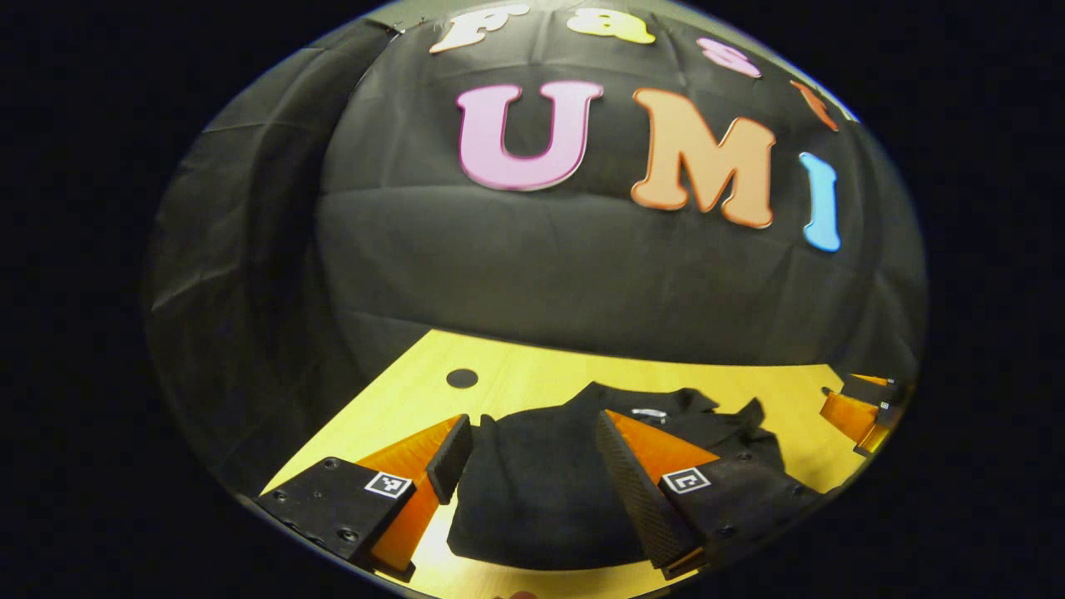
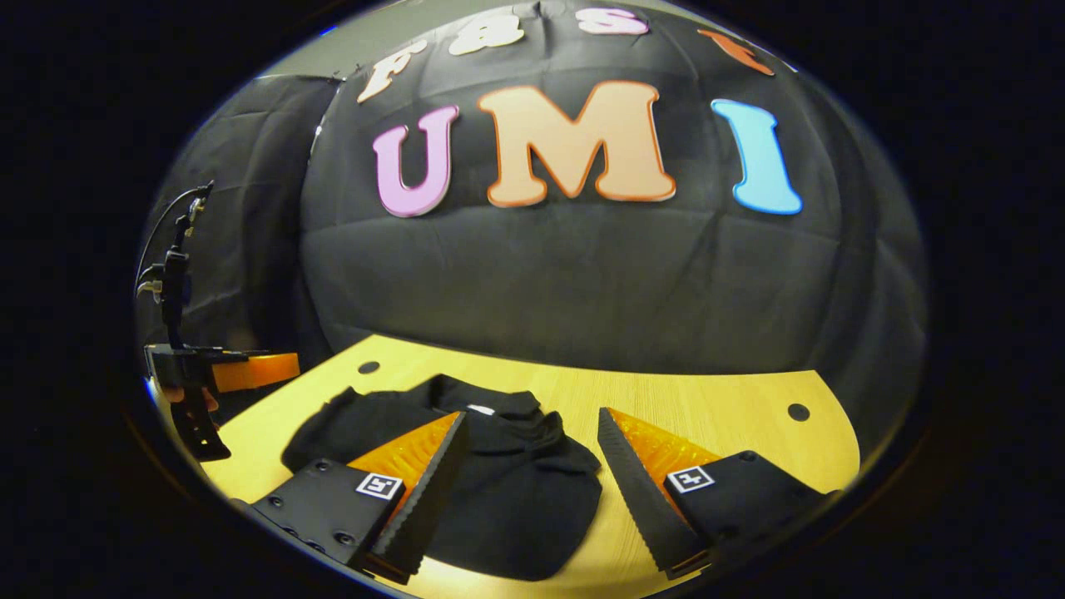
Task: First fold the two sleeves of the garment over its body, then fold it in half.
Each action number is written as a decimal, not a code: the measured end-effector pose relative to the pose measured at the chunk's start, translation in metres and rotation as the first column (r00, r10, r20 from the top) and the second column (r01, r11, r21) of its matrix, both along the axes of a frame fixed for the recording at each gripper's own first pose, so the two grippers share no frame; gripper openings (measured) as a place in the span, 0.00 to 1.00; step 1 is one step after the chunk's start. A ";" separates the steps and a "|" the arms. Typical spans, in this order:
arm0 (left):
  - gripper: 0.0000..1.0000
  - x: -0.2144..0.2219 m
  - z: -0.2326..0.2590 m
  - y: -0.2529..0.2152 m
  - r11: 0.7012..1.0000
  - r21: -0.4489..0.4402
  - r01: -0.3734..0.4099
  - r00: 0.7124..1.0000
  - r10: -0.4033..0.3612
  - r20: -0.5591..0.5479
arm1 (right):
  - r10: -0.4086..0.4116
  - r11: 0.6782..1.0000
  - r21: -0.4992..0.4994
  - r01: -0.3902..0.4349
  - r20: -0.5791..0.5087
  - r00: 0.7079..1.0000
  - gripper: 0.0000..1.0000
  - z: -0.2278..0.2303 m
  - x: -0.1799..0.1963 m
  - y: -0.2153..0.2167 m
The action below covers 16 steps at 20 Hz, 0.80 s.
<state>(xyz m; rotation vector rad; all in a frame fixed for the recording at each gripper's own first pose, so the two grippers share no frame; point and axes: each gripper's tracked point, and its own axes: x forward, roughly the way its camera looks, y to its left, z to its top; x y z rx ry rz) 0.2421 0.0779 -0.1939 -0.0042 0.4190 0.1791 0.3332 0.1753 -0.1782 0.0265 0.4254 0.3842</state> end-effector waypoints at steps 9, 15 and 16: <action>0.92 -0.127 0.048 -0.019 0.997 0.018 0.082 0.990 -0.083 0.117 | 0.012 1.000 -0.022 -0.010 0.078 0.997 0.96 0.026 -0.167 0.009; 0.92 -0.192 0.053 -0.027 0.981 0.124 0.148 0.982 -0.161 0.102 | 0.023 1.000 0.012 -0.024 0.127 0.992 0.99 0.047 -0.247 0.021; 0.95 -0.200 0.054 -0.031 0.978 0.134 0.160 0.979 -0.174 0.103 | 0.022 0.999 0.022 -0.025 0.128 0.992 0.99 0.049 -0.254 0.020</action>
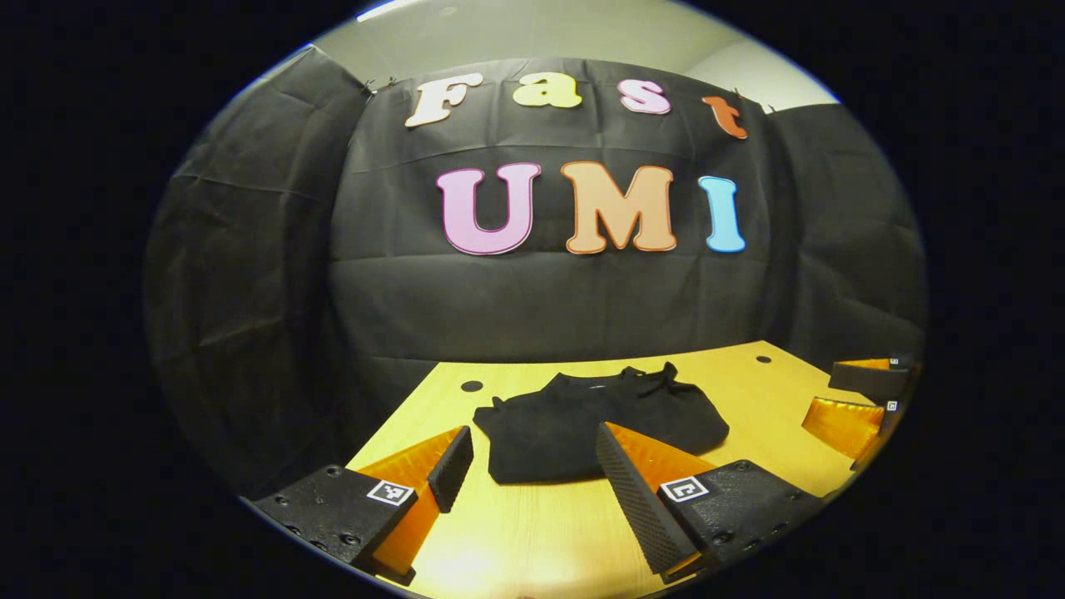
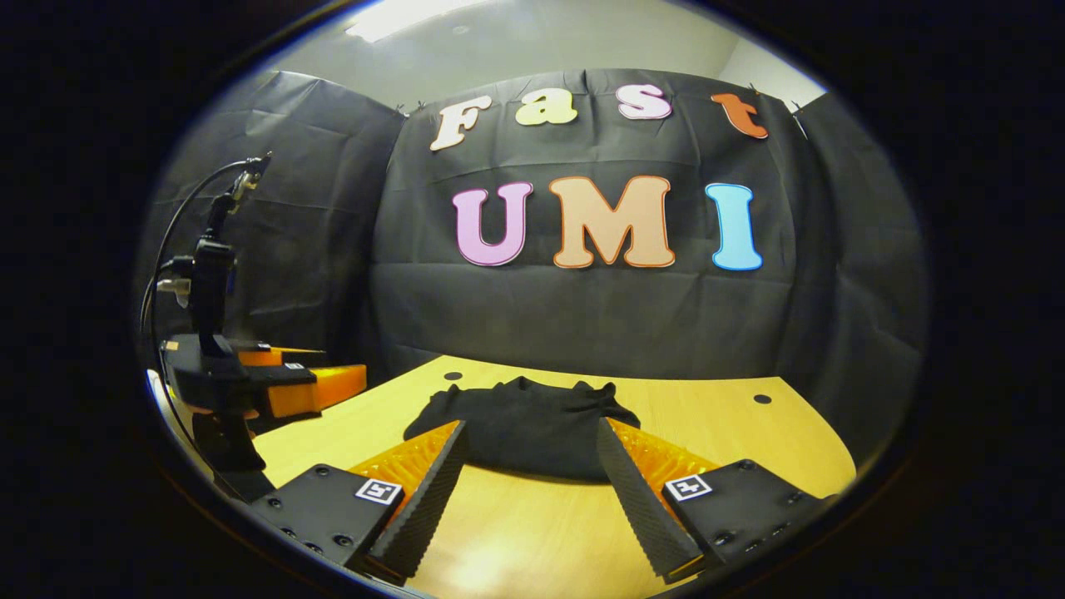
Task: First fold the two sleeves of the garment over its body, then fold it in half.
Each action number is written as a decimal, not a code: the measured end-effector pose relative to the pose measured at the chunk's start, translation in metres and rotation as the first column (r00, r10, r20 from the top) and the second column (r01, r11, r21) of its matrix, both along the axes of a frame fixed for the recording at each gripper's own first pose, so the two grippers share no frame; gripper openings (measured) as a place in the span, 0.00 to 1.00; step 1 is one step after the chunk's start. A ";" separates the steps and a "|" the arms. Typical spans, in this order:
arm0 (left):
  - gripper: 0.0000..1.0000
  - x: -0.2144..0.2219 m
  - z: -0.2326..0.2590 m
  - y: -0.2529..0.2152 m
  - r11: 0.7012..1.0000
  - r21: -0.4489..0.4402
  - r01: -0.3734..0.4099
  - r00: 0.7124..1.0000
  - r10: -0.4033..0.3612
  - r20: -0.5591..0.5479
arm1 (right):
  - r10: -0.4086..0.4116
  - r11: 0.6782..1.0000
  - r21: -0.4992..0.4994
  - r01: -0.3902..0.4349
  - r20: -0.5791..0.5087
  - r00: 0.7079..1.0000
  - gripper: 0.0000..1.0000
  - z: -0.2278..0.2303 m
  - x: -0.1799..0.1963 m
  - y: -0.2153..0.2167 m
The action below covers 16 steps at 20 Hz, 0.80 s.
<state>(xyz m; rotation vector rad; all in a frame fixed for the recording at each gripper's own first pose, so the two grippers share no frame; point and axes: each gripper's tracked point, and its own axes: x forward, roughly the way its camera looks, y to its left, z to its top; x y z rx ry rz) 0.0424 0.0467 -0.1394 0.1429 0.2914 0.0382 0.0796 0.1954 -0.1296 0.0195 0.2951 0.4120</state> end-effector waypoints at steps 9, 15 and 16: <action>0.96 -0.013 0.007 -0.069 0.994 0.091 0.053 0.998 -0.054 0.011 | -0.030 0.994 0.105 0.027 0.031 0.999 0.99 0.025 0.003 -0.058; 0.97 0.002 0.023 -0.163 0.999 0.052 -0.006 0.998 0.003 0.069 | 0.004 0.977 0.214 -0.012 0.038 0.999 0.98 0.035 0.012 -0.162; 0.92 0.003 0.023 -0.180 0.999 0.035 -0.019 0.997 0.016 0.077 | 0.008 0.977 0.214 -0.020 0.058 0.998 0.98 0.038 0.015 -0.183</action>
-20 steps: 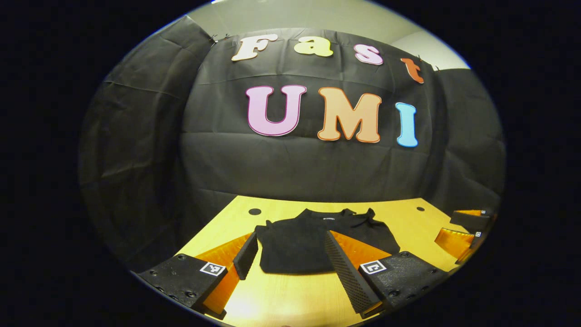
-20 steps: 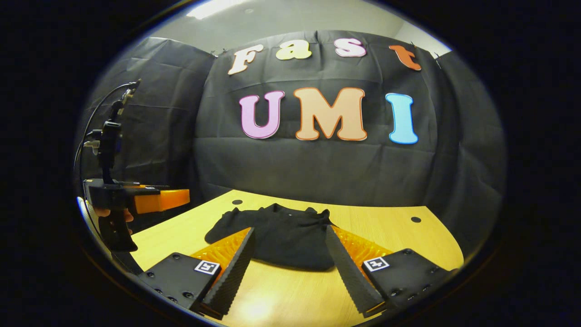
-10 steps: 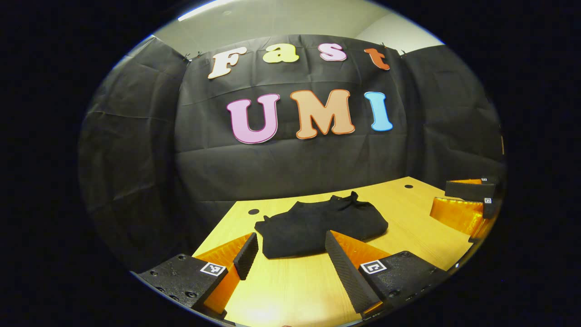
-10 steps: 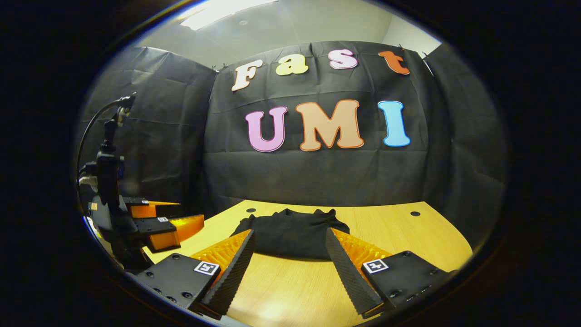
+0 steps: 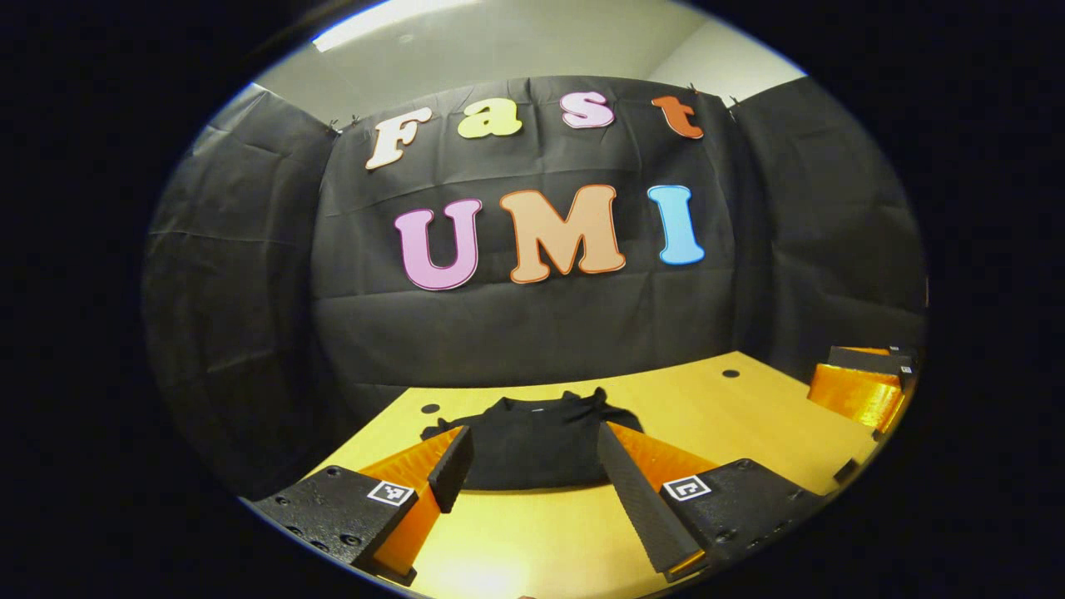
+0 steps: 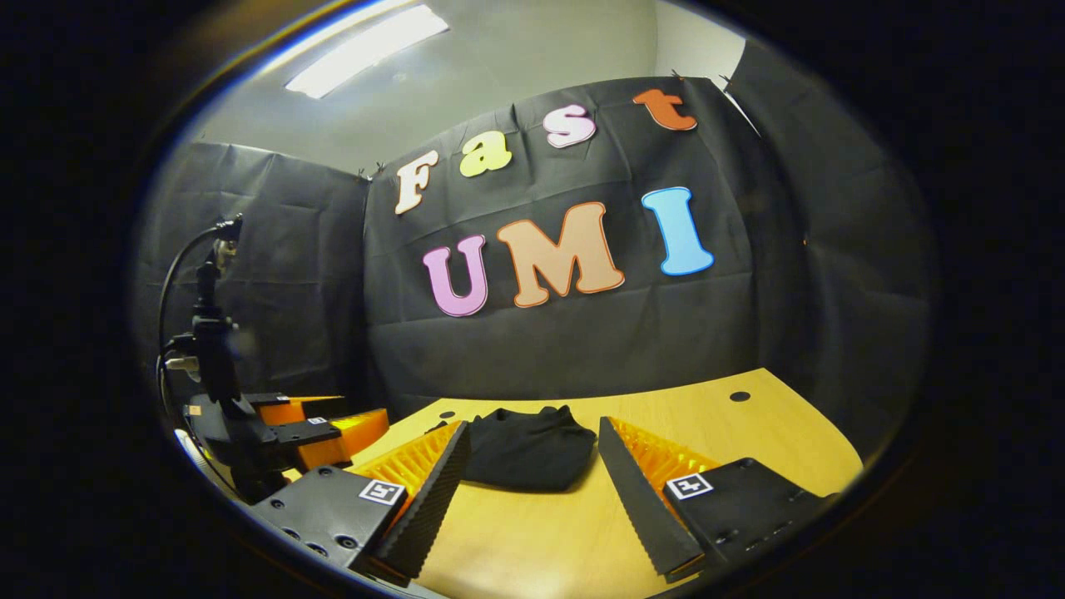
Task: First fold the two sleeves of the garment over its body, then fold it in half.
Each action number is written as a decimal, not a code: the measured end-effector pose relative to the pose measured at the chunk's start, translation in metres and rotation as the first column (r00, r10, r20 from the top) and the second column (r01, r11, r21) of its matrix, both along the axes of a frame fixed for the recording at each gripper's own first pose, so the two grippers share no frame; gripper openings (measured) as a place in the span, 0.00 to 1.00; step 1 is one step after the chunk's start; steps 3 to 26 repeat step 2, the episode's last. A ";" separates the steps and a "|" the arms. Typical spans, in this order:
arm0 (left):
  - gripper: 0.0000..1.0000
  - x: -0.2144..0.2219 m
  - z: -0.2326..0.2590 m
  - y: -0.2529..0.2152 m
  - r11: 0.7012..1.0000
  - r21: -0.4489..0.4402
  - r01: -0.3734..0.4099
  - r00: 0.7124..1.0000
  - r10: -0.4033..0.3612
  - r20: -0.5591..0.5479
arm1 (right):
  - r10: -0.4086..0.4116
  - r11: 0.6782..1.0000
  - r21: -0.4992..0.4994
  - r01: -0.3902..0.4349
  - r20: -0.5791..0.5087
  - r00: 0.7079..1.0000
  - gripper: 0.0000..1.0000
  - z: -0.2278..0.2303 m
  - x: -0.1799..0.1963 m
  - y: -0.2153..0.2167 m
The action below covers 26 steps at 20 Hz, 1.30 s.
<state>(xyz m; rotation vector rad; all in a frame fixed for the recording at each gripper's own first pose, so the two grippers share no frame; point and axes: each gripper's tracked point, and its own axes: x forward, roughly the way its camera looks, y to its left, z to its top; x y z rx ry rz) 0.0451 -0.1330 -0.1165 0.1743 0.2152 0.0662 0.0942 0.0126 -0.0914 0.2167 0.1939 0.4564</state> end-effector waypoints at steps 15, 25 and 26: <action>0.98 0.000 -0.002 -0.033 0.999 -0.033 -0.021 1.000 0.021 0.010 | -0.010 1.000 -0.009 0.010 0.013 1.000 0.98 0.000 0.002 -0.041; 0.98 0.000 -0.002 -0.033 0.999 -0.033 -0.021 1.000 0.021 0.010 | -0.010 1.000 -0.009 0.010 0.013 1.000 0.98 0.000 0.002 -0.041; 0.98 0.000 -0.002 -0.033 0.999 -0.033 -0.021 1.000 0.021 0.010 | -0.010 1.000 -0.009 0.010 0.013 1.000 0.98 0.000 0.002 -0.041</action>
